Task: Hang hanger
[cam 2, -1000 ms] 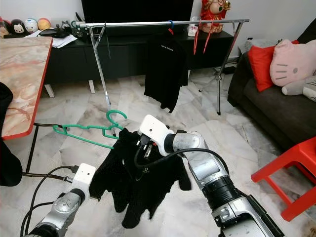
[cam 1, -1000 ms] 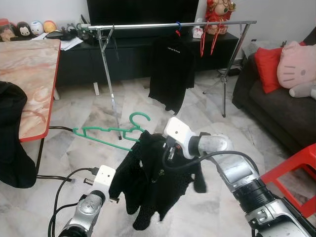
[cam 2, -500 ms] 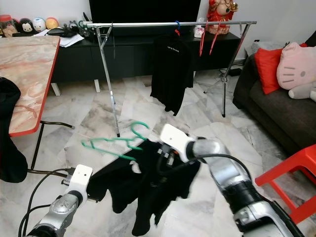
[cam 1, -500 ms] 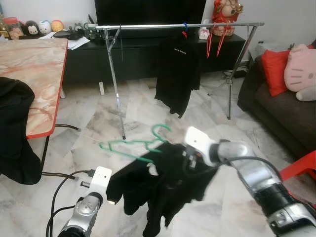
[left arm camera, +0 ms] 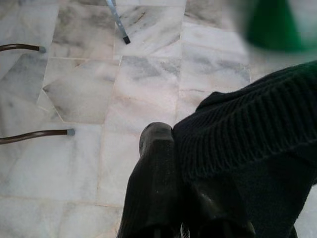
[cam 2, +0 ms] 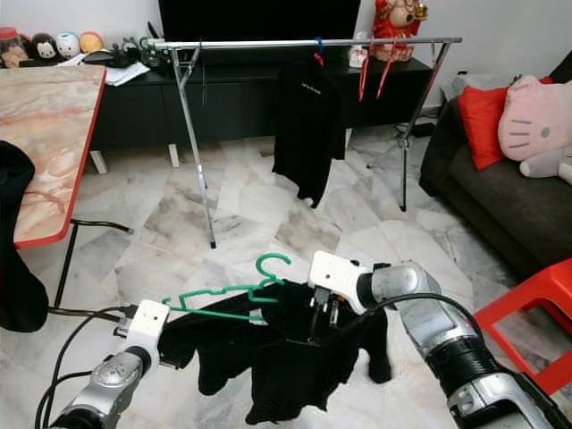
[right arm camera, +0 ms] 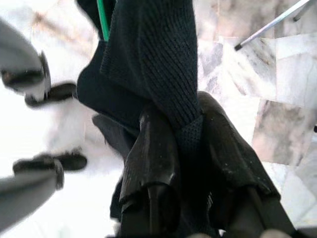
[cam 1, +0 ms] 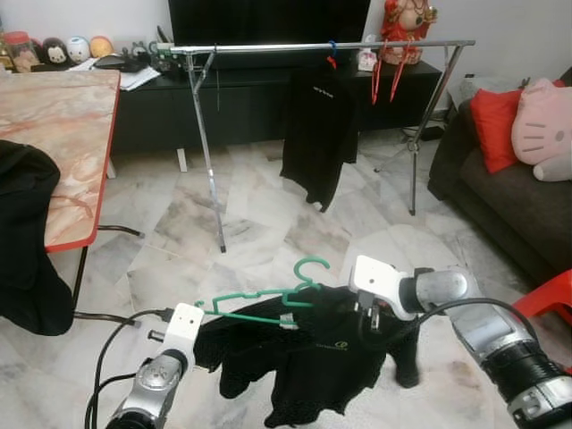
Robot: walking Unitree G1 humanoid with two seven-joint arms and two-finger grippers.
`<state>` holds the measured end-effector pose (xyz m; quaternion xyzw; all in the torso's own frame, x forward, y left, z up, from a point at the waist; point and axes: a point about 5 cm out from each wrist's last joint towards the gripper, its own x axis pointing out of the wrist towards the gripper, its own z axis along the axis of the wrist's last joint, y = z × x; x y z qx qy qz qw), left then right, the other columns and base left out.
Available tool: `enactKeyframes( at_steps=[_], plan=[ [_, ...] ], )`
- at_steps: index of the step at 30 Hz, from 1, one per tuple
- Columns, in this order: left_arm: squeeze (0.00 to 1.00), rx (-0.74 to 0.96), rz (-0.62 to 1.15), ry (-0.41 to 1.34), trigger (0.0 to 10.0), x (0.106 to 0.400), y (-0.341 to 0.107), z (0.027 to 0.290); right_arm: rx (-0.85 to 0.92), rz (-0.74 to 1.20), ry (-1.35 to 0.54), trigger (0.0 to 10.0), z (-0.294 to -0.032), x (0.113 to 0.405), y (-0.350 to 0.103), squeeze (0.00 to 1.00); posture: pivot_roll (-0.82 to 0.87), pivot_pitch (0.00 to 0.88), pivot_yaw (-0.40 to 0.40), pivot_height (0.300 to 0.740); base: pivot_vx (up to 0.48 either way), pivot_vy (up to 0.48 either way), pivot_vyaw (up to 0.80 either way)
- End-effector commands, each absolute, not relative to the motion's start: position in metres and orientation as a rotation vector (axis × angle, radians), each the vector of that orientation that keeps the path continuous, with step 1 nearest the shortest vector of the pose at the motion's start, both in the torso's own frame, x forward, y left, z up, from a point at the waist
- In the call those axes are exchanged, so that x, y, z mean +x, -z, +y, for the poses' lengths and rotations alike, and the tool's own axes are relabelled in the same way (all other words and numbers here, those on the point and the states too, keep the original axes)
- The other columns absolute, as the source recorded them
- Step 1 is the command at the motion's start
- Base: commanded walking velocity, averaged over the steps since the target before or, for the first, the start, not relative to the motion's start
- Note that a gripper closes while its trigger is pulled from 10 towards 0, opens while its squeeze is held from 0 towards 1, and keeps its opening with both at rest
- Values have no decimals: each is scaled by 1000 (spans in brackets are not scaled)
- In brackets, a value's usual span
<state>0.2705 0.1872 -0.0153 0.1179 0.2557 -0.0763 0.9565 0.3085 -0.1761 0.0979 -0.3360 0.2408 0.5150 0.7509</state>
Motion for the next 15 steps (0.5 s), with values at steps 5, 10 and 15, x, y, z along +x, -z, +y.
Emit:
enactKeyframes(
  at_steps=[5, 10, 15],
  plan=[
    [0, 233, 554, 108, 10000, 266, 18, 199, -898, 632, -1102, 0, -203, 306, -93, 0, -25, 0, -96, 740, 0, 0, 0],
    [0, 233, 556, 106, 10000, 267, 18, 200, -954, 652, -1059, 0, -208, 309, -93, 0, -25, 0, -96, 740, 0, 0, 0],
    [0, 241, 559, 122, 10000, 267, 17, 200, -1049, 660, -961, 0, -213, 317, -93, 0, -25, 0, -96, 740, 0, 0, 0]
  ],
)
